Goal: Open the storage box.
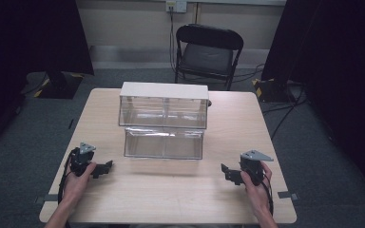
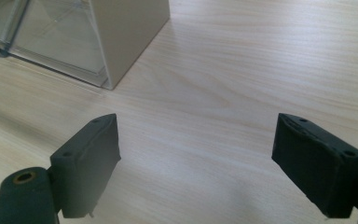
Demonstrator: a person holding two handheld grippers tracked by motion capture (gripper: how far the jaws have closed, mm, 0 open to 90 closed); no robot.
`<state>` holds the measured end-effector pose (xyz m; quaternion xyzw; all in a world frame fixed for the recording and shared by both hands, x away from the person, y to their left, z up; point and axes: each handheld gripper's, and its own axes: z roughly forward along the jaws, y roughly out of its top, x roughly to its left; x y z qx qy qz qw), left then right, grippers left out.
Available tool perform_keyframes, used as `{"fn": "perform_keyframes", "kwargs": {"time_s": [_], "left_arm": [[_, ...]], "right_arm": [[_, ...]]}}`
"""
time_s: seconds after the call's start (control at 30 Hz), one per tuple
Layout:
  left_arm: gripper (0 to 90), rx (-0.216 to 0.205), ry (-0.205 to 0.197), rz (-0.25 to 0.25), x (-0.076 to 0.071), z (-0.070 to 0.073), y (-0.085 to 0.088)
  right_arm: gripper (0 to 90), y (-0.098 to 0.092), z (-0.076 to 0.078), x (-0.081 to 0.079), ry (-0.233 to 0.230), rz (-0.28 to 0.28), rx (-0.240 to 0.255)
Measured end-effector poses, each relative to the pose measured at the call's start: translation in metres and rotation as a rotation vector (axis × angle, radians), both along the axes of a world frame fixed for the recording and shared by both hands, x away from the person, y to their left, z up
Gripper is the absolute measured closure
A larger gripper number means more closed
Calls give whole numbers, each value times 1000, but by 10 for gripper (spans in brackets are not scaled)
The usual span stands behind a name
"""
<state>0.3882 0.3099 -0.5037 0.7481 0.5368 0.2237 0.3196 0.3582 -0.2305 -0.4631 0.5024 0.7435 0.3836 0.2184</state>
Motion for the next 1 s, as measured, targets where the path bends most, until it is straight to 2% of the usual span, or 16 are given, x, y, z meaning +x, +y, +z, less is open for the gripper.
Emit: {"fn": "perform_keyframes", "kwargs": {"time_s": [0.23, 0.53, 0.9, 1.0], "left_arm": [[3, 0, 0, 0, 0, 0, 0], [3, 0, 0, 0, 0, 0, 0], [3, 0, 0, 0, 0, 0, 0], [3, 0, 0, 0, 0, 0, 0]], "right_arm": [[142, 8, 8, -2, -15, 40, 8], [141, 21, 21, -3, -28, 100, 53], [141, 38, 31, 0, -41, 156, 73], [141, 48, 34, 1, -42, 178, 69]]}}
